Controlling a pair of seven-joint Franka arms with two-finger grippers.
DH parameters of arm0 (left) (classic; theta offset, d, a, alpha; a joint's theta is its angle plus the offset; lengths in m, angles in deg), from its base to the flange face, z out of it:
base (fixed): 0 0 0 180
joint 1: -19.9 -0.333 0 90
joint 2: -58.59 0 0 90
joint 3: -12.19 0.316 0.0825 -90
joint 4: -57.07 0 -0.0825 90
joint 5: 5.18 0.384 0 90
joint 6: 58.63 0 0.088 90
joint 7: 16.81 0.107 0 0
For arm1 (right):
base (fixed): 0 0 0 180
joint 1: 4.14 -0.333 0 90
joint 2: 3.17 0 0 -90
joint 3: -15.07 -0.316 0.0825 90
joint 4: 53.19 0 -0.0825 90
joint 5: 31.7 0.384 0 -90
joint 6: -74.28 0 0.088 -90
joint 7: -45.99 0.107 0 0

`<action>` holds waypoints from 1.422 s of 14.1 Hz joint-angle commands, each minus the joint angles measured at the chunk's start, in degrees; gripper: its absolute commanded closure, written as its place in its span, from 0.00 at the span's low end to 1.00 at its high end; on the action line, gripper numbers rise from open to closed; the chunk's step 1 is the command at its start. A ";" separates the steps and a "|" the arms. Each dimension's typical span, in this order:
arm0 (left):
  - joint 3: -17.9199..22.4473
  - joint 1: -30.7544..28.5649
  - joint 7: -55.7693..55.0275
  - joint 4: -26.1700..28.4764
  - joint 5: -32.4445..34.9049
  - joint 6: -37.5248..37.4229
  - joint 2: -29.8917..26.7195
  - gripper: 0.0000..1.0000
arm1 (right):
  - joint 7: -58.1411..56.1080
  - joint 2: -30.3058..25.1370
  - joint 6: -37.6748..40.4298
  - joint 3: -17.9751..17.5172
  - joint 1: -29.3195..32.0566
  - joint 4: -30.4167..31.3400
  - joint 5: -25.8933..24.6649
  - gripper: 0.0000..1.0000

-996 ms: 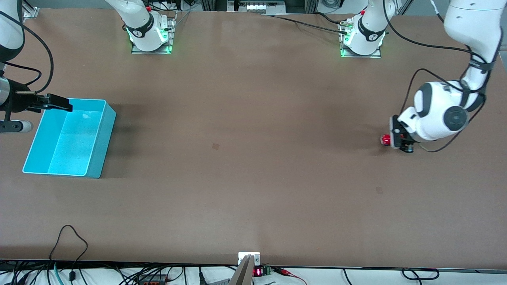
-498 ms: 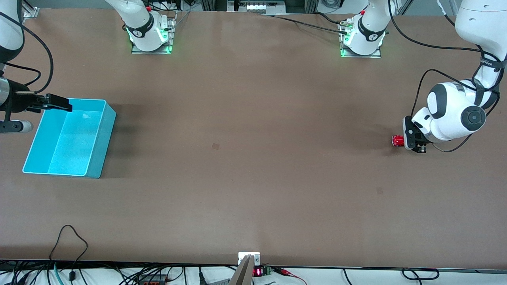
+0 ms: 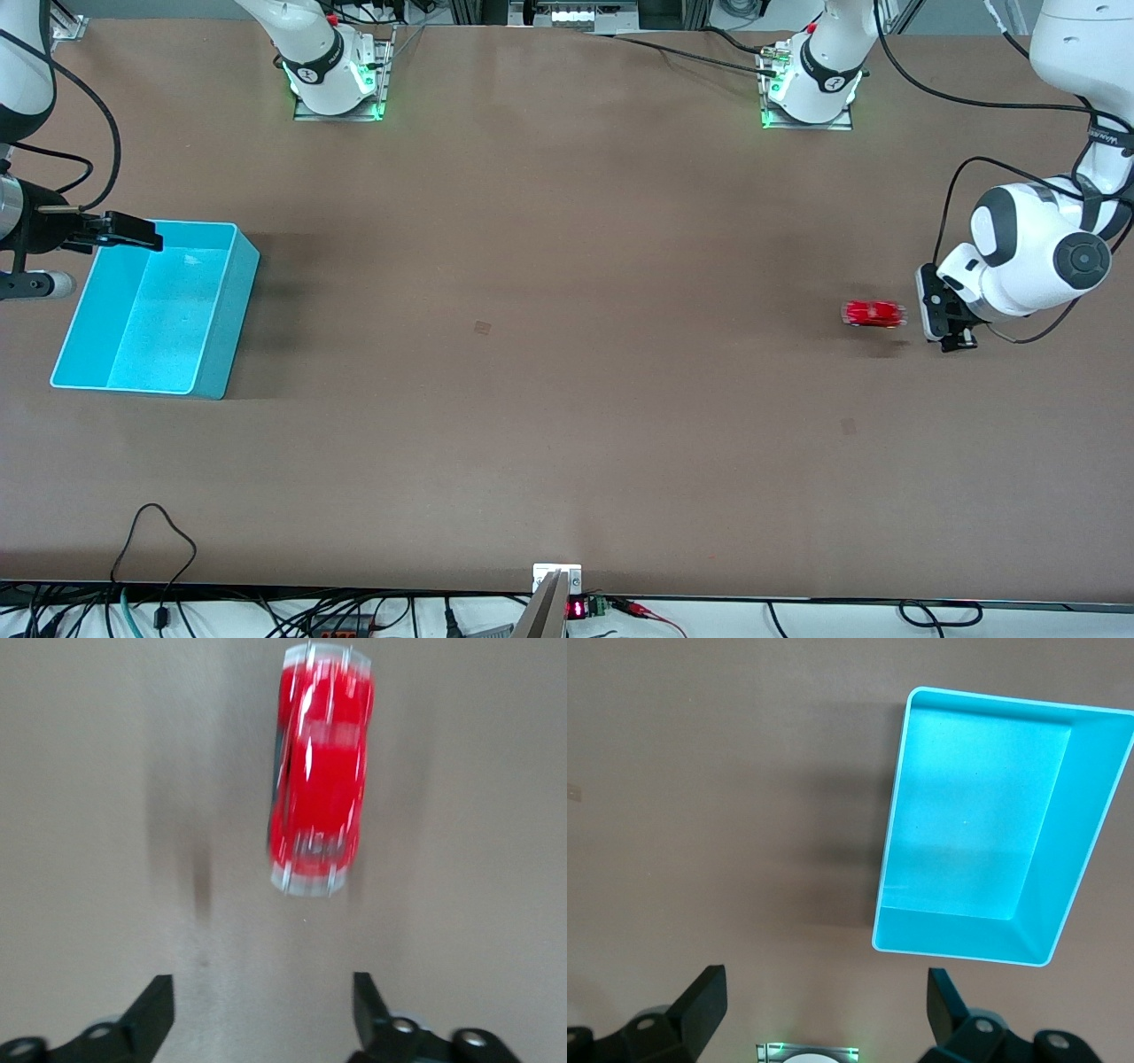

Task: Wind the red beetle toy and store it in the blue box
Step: 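Raise the left gripper away as the car rolls toward the box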

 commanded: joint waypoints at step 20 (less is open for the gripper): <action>-5.92 6.01 -15.53 -19.06 2.72 -33.67 -3.87 0.00 | -0.61 0.33 0.60 -0.05 0.11 -0.30 -0.05 0.00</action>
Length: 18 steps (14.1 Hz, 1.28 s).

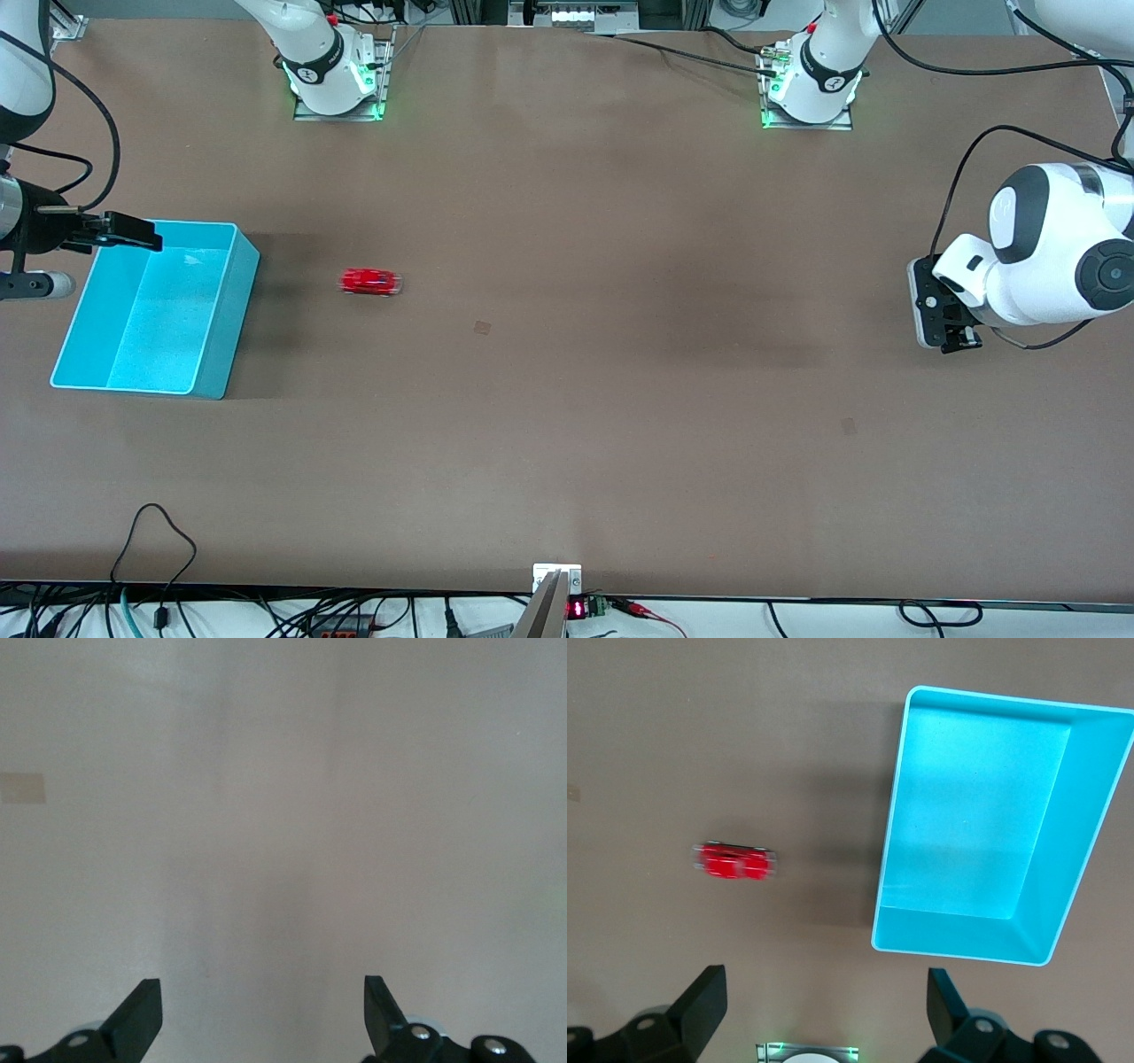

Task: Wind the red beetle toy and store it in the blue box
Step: 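Raise the left gripper away as the car rolls toward the box, then reach the right gripper down to the red car beside the box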

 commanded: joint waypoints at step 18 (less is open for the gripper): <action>-4.65 5.15 -69.76 -29.02 -1.17 -34.23 0.13 0.00 | -16.64 -14.58 -21.88 -3.43 -0.13 32.06 2.94 0.00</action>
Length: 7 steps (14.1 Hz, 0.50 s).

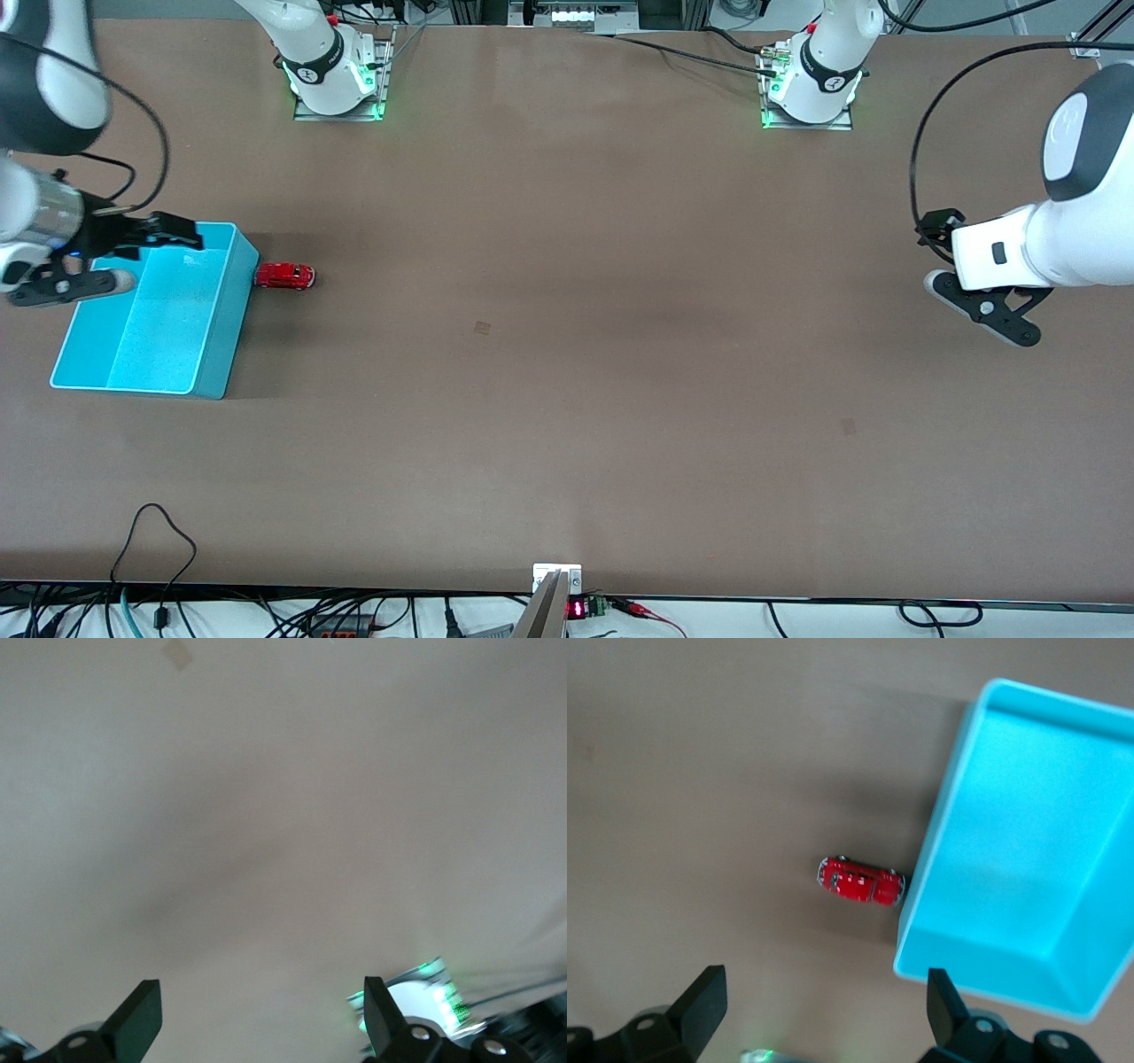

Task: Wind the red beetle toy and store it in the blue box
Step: 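Reach the right gripper down to the red car beside the box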

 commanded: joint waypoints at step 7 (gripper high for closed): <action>12.53 8.08 -12.35 14.65 -7.23 21.64 -14.67 0.00 | -43.80 -5.91 -25.52 -11.17 12.23 29.03 0.06 0.00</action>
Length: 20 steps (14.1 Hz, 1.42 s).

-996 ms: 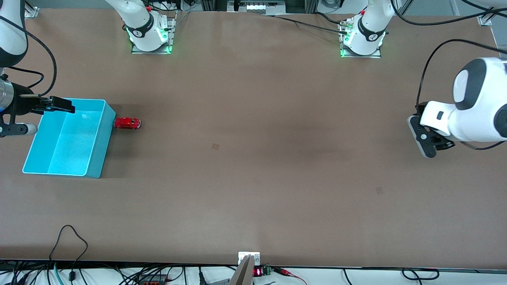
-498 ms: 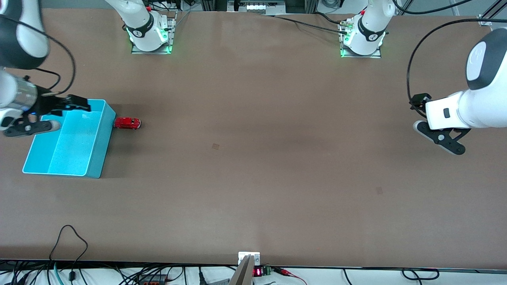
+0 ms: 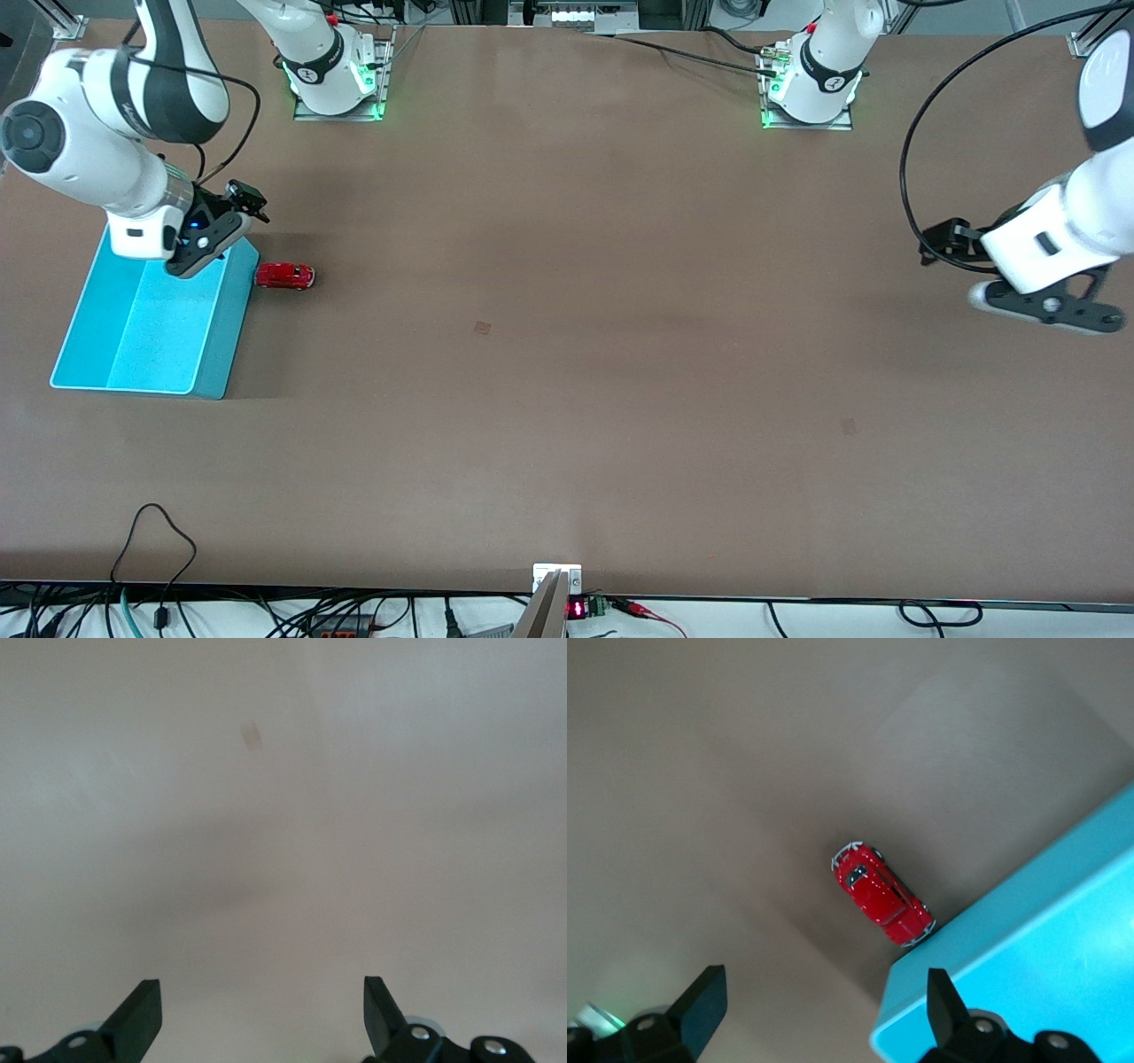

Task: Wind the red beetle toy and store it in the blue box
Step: 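Reach the right gripper down to the red car beside the box, then close the right gripper on the red car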

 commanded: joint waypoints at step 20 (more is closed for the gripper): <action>5.90 4.00 -6.37 16.77 -3.68 3.01 -12.90 0.00 | -37.43 19.52 -39.79 -1.65 3.27 10.07 -0.35 0.37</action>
